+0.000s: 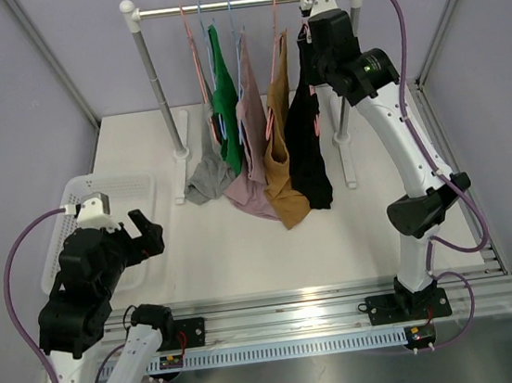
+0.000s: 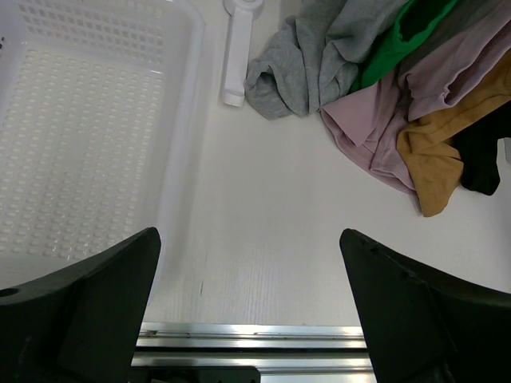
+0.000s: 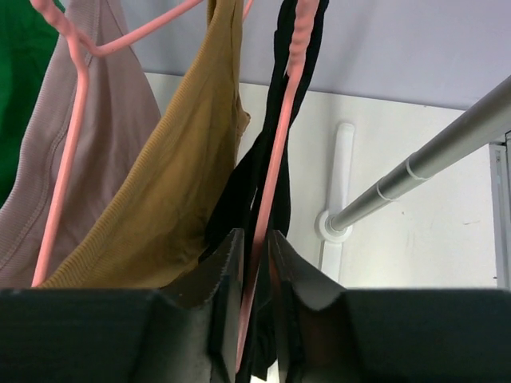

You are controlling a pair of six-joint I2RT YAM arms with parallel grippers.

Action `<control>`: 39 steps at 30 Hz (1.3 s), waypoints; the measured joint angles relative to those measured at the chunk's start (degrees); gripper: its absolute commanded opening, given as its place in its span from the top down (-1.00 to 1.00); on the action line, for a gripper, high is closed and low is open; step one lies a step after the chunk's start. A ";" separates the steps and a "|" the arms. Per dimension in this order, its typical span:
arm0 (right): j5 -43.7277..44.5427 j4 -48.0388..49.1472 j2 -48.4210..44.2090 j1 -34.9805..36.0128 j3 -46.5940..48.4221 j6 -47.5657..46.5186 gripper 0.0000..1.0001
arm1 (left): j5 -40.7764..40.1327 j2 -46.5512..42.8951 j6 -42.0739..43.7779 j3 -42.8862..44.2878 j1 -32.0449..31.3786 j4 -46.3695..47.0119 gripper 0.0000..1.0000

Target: Remove the tank top from the hanger

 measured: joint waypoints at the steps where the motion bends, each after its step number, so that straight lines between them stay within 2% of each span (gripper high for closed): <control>1: 0.09 0.13 -0.02 -0.09 0.00 -0.04 0.71 | 0.11 0.00 0.00 -0.07 0.00 0.04 -0.98; 2: 0.44 0.20 0.00 -0.20 0.00 0.09 0.83 | 0.20 0.00 0.02 -0.20 0.00 0.07 -0.98; 13: 0.74 3.23 -0.61 -1.33 -3.30 0.15 0.81 | 0.98 0.00 0.17 -0.63 0.00 0.07 -0.98; 14: 0.46 3.72 -0.61 -1.55 -3.67 0.31 0.84 | 1.03 0.00 0.20 -0.63 0.00 0.07 -0.98; 15: 0.26 4.04 -0.61 -1.73 -3.89 0.46 1.00 | 1.03 0.00 0.20 -0.63 0.00 0.07 -0.98; 29: -0.02 1.40 -1.62 -2.51 1.49 0.79 1.00 | 1.38 0.02 0.20 -0.63 0.00 0.04 -0.98; 39: 0.48 1.01 -9.07 -2.51 2.56 -0.17 1.00 | 4.17 0.22 0.24 0.00 0.00 0.13 -0.98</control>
